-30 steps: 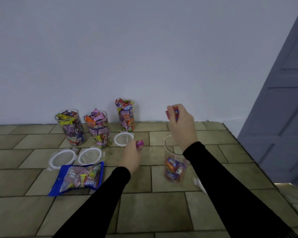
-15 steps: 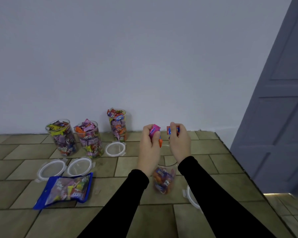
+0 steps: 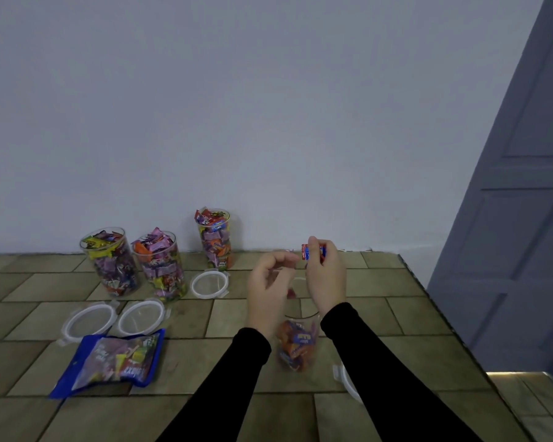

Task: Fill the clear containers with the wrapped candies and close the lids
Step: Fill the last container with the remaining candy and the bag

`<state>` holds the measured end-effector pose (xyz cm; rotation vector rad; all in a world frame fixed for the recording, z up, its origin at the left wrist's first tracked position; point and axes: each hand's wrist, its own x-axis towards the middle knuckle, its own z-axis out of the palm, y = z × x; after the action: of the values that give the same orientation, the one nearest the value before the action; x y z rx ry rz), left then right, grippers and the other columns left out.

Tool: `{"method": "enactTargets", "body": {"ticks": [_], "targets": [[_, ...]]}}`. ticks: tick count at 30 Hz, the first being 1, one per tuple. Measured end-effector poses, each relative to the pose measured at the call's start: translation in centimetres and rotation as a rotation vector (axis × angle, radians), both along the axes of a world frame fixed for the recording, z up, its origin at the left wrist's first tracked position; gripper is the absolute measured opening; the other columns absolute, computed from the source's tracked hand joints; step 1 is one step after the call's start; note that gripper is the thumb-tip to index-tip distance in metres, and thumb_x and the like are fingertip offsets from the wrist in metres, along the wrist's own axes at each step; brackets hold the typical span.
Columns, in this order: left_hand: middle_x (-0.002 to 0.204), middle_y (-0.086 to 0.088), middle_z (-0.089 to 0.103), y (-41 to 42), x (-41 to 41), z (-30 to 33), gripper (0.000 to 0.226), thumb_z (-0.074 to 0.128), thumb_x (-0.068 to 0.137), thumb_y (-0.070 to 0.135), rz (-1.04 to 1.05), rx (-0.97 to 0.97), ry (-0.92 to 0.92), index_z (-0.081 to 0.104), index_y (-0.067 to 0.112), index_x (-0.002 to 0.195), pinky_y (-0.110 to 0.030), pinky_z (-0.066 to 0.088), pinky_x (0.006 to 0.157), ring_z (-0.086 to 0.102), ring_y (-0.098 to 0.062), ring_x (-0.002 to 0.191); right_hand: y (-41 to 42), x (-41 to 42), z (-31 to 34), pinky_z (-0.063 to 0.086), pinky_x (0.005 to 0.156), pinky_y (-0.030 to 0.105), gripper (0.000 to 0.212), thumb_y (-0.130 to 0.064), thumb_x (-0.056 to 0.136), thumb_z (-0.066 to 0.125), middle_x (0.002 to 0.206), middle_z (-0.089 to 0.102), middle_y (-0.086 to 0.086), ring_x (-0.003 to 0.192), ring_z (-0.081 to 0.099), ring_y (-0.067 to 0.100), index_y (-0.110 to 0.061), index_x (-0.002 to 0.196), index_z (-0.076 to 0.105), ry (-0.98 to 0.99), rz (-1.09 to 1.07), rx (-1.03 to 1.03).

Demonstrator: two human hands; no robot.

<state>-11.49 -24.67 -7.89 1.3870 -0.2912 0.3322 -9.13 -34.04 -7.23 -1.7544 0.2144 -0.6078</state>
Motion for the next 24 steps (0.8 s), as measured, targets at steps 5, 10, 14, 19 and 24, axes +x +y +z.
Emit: {"method": "enactTargets", "body": {"ticks": [5, 10, 14, 19, 24], "targets": [[0.088, 0.013, 0.068, 0.3, 0.2, -1.6, 0.014, 0.054, 0.091, 0.019, 0.107, -0.043, 0.012, 0.066, 0.012, 0.092, -0.015, 0.045, 0.079, 0.06, -0.006, 0.089, 0.1, -0.1, 0.0, 0.042, 0.065, 0.029, 0.033, -0.04, 0.099, 0.043, 0.073, 0.057, -0.005, 0.069, 0.054, 0.014, -0.011, 0.092, 0.059, 0.002, 0.02, 0.044], [0.101, -0.01, 0.069, 0.2, 0.6, -3.0, 0.072, 0.016, 0.1, 0.051, -0.196, -0.095, 0.558, 0.066, 0.002, 0.113, -0.028, 0.044, 0.068, 0.058, -0.018, 0.082, 0.1, -0.4, 0.4, 0.049, 0.066, 0.032, 0.024, -0.035, 0.097, 0.051, 0.079, 0.059, 0.0, 0.071, 0.056, 0.015, -0.014, 0.092, 0.06, 0.047, 0.125, 0.204], [0.088, -0.012, 0.067, -0.1, 0.6, -3.5, 0.079, 0.016, 0.098, 0.057, -0.196, -0.188, 0.575, 0.066, -0.004, 0.109, -0.02, 0.046, 0.055, 0.056, -0.017, 0.072, 0.0, -1.0, 0.6, 0.049, 0.052, 0.028, 0.013, -0.016, 0.094, 0.057, 0.063, 0.053, 0.007, 0.054, 0.051, 0.018, -0.011, 0.082, 0.059, 0.007, 0.204, 0.292], [0.097, -0.019, 0.068, -0.2, 0.9, -3.7, 0.078, 0.023, 0.096, 0.061, -0.211, -0.275, 0.606, 0.069, -0.001, 0.109, -0.026, 0.05, 0.066, 0.057, -0.025, 0.083, 0.0, -1.8, 0.9, 0.041, 0.037, 0.02, 0.017, -0.003, 0.089, 0.059, 0.052, 0.048, 0.003, 0.04, 0.05, 0.02, -0.009, 0.074, 0.054, -0.005, 0.276, 0.39], [0.078, -0.015, 0.069, -0.2, 0.8, -3.8, 0.074, 0.026, 0.097, 0.056, -0.242, -0.294, 0.556, 0.069, -0.004, 0.094, -0.02, 0.049, 0.053, 0.061, -0.022, 0.066, 0.3, -2.5, 1.1, 0.046, 0.04, 0.022, 0.027, 0.003, 0.088, 0.054, 0.052, 0.047, 0.006, 0.039, 0.05, 0.014, 0.0, 0.061, 0.052, -0.025, 0.33, 0.346]]}}
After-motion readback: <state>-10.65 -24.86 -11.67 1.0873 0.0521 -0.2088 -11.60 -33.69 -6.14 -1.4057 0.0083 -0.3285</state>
